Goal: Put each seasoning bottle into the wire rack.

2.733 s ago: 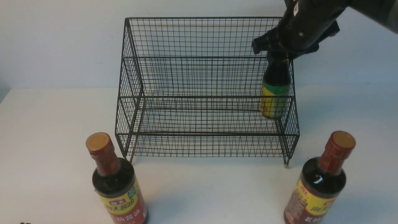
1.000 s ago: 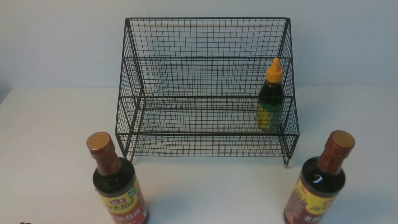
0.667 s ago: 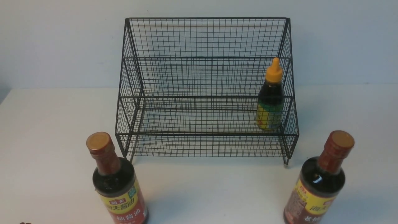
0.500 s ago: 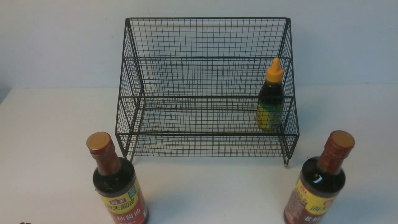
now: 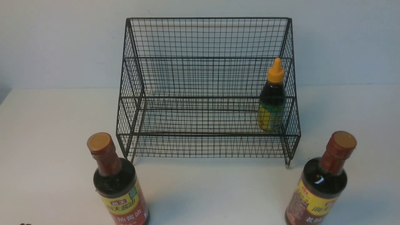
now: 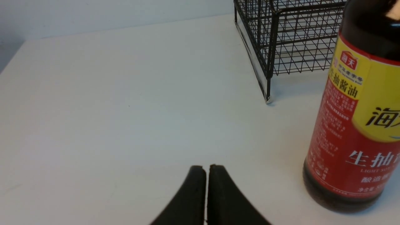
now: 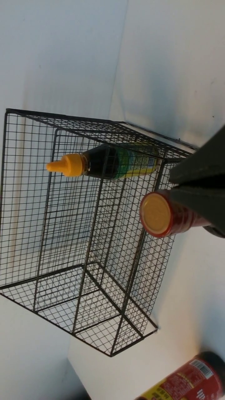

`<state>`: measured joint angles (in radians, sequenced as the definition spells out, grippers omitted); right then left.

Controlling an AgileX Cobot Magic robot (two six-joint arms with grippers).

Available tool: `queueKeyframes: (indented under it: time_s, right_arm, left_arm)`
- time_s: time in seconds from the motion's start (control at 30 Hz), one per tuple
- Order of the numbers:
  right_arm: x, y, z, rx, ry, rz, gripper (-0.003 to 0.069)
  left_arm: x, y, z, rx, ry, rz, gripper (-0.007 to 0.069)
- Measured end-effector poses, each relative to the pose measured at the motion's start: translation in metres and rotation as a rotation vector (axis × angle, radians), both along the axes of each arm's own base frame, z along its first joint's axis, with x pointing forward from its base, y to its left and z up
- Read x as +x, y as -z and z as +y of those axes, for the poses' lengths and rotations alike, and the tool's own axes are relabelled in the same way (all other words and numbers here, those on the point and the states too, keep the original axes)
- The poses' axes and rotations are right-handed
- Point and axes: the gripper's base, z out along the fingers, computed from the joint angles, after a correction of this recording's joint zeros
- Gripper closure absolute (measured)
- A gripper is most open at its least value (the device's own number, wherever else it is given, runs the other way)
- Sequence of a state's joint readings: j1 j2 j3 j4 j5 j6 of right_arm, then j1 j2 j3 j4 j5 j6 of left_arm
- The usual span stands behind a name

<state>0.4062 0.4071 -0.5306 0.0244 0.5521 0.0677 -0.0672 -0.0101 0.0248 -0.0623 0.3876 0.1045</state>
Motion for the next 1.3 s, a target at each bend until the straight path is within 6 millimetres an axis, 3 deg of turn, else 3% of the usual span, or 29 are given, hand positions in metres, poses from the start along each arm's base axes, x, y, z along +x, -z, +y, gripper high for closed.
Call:
queueKeyframes:
  time_s: [0.7, 0.87, 1.07, 1.3]
  right_arm:
    - [0.012, 0.011, 0.005, -0.01, -0.004, -0.007, 0.0673]
    - [-0.002, 0.043, -0.009, -0.032, 0.08, -0.184, 0.0673]
    - [-0.02, 0.078, -0.025, -0.039, 0.23, -0.242, 0.0673]
    - [-0.024, 0.125, -0.033, -0.059, 0.378, -0.127, 0.0673]
  left_arm:
    - [0.0, 0.0, 0.0, 0.0, 0.0, 0.0, 0.0629]
    - [0.0, 0.0, 0.0, 0.0, 0.0, 0.0, 0.0629]
    - [0.0, 0.0, 0.0, 0.0, 0.0, 0.0, 0.0629]
    - [0.0, 0.0, 0.0, 0.0, 0.0, 0.0, 0.0629]
